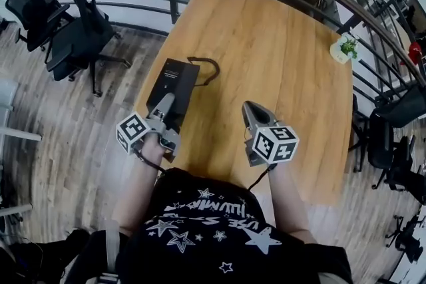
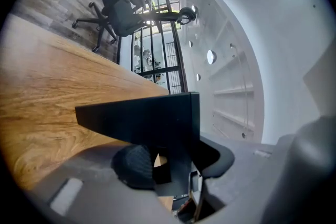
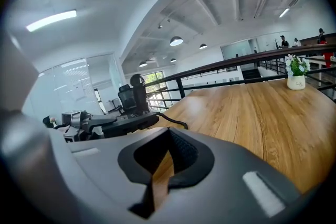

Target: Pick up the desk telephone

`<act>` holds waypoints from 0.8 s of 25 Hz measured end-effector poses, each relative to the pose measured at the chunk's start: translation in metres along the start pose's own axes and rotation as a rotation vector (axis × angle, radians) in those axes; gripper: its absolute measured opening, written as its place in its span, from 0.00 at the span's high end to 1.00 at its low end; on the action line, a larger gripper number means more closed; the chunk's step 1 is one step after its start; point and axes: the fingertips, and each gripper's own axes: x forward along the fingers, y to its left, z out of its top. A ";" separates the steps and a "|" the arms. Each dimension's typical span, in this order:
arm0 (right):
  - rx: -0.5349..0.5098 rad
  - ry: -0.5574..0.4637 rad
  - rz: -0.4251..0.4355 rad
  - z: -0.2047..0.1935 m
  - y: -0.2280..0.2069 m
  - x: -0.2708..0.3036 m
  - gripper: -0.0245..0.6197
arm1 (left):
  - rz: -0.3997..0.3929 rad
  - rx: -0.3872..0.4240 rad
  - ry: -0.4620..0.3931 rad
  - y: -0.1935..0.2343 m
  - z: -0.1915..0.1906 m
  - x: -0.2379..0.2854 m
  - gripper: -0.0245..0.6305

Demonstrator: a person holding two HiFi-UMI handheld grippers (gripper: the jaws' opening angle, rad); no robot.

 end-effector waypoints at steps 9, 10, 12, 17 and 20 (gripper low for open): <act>-0.026 0.029 0.123 -0.017 -0.001 -0.019 0.96 | -0.004 0.007 -0.088 0.000 -0.040 -0.037 0.68; -0.028 0.034 0.136 -0.020 -0.001 -0.022 0.96 | 0.000 0.008 -0.093 0.000 -0.046 -0.042 0.68; -0.032 0.042 0.157 -0.025 -0.002 -0.028 0.96 | 0.004 0.006 -0.107 -0.001 -0.057 -0.050 0.68; -0.036 0.056 0.203 -0.033 -0.010 -0.050 0.96 | 0.007 0.004 -0.151 -0.004 -0.086 -0.065 0.68; -0.039 0.066 0.232 -0.041 -0.017 -0.069 0.96 | 0.008 0.001 -0.172 -0.007 -0.109 -0.076 0.68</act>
